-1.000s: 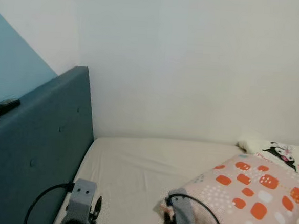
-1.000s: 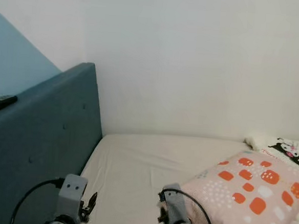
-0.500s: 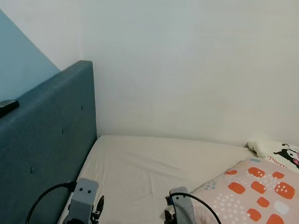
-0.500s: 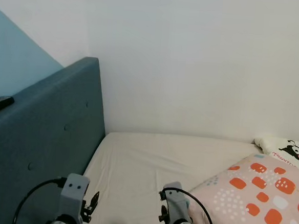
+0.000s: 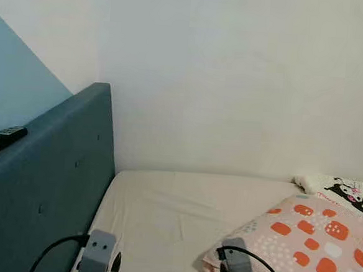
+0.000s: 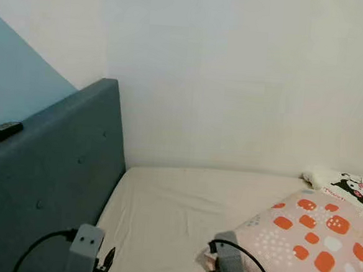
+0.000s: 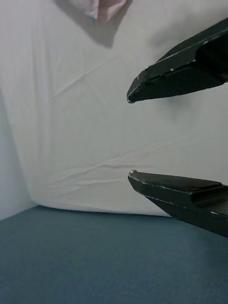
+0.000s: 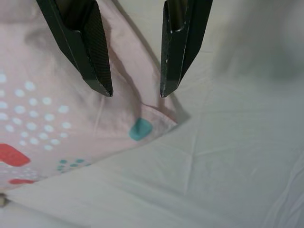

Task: Clean up the room

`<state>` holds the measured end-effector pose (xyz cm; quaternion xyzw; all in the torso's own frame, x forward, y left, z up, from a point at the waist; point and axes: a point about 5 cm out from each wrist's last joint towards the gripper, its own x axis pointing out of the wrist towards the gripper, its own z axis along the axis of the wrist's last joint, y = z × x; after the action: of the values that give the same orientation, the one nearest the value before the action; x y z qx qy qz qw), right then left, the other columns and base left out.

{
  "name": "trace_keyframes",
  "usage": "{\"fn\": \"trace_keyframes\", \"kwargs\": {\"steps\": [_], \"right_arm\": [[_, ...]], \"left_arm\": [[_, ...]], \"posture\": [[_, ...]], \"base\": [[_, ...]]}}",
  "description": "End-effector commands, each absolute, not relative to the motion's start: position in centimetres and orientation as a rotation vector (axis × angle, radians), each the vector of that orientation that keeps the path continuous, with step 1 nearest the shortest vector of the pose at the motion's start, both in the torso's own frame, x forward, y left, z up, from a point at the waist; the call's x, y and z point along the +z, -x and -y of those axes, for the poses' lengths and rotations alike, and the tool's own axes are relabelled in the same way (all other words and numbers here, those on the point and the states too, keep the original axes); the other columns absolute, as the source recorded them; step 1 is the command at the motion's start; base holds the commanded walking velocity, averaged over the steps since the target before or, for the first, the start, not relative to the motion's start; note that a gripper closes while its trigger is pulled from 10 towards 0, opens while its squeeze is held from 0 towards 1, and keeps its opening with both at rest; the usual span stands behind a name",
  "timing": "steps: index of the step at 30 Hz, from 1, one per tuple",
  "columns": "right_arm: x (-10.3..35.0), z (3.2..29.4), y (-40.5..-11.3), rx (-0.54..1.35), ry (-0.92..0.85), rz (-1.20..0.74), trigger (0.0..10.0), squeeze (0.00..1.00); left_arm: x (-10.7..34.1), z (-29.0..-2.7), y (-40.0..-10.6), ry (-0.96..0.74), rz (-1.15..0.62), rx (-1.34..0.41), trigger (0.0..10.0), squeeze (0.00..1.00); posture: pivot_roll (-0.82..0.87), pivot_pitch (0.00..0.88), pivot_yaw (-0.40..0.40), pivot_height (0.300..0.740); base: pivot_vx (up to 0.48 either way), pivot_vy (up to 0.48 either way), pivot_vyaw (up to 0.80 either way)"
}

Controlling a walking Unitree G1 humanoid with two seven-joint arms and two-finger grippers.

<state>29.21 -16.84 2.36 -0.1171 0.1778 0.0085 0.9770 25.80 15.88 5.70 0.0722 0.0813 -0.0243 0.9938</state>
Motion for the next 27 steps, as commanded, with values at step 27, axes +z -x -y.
{"fn": "trace_keyframes", "kwargs": {"steps": [27], "right_arm": [[5.4, 15.3, -27.8, 0.115, 0.198, -0.079, 10.0, 0.00]], "left_arm": [[5.3, -14.4, -24.6, -0.101, -0.129, -0.119, 10.0, 0.00]], "posture": [[-0.06, 0.055, -0.030, 0.737]], "base": [[0.000, -0.069, 0.00]]}}
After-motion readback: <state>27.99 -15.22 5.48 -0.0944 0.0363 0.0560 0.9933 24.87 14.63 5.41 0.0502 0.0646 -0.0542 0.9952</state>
